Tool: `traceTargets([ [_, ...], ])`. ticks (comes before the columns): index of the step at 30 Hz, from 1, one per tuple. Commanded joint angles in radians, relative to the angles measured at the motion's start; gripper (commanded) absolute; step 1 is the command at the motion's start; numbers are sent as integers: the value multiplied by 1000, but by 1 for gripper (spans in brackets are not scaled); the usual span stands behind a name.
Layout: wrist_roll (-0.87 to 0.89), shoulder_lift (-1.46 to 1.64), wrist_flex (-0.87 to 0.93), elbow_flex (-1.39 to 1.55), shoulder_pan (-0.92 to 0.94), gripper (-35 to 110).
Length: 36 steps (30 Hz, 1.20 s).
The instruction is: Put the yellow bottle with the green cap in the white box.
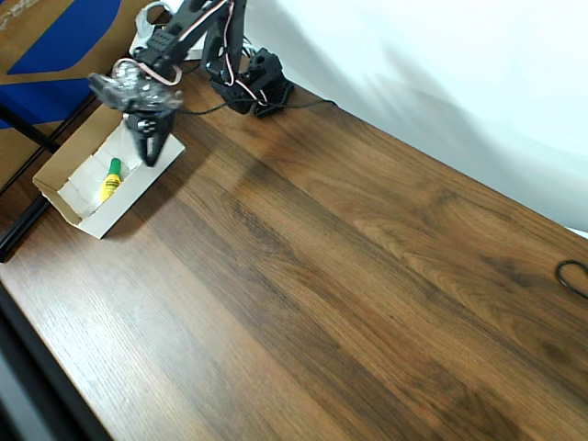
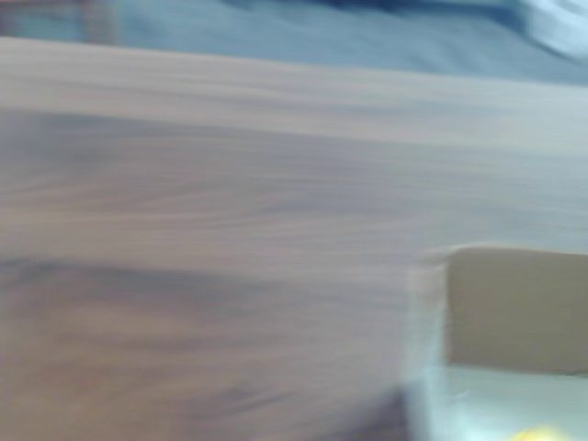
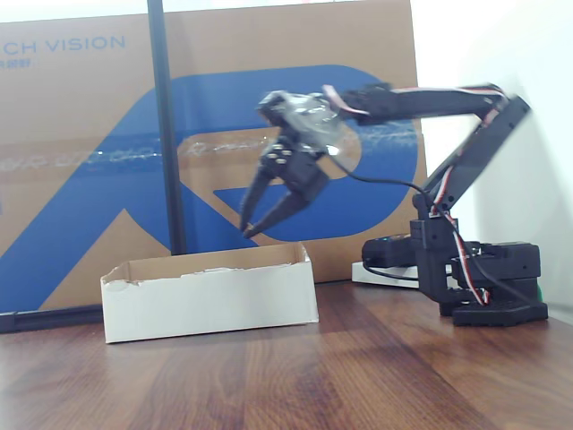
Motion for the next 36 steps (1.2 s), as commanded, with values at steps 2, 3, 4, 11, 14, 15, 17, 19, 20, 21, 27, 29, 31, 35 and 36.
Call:
traceTargets([
  [2, -17, 137, 12, 60, -48, 0],
  [3, -23, 169, 12, 94, -58, 0],
  [4, -29, 202, 11, 130, -69, 0],
  [11, -55, 431, 20, 365, -84, 0],
  [14, -69, 525, 31, 462, -87, 0],
  [15, -69, 546, 35, 482, -84, 0],
  [17, -74, 603, 64, 523, -83, 0],
  [19, -81, 715, 101, 594, -86, 0],
  [20, -89, 795, 132, 637, -89, 0],
  [21, -97, 887, 190, 673, -94, 0],
  [27, -81, 1045, 380, 664, -83, 0],
  [29, -78, 1045, 419, 664, -80, 0],
  [31, -83, 1045, 471, 664, -81, 0],
  [35, -156, 1042, 649, 664, -146, 1],
  [36, -169, 1042, 689, 664, -160, 2],
])
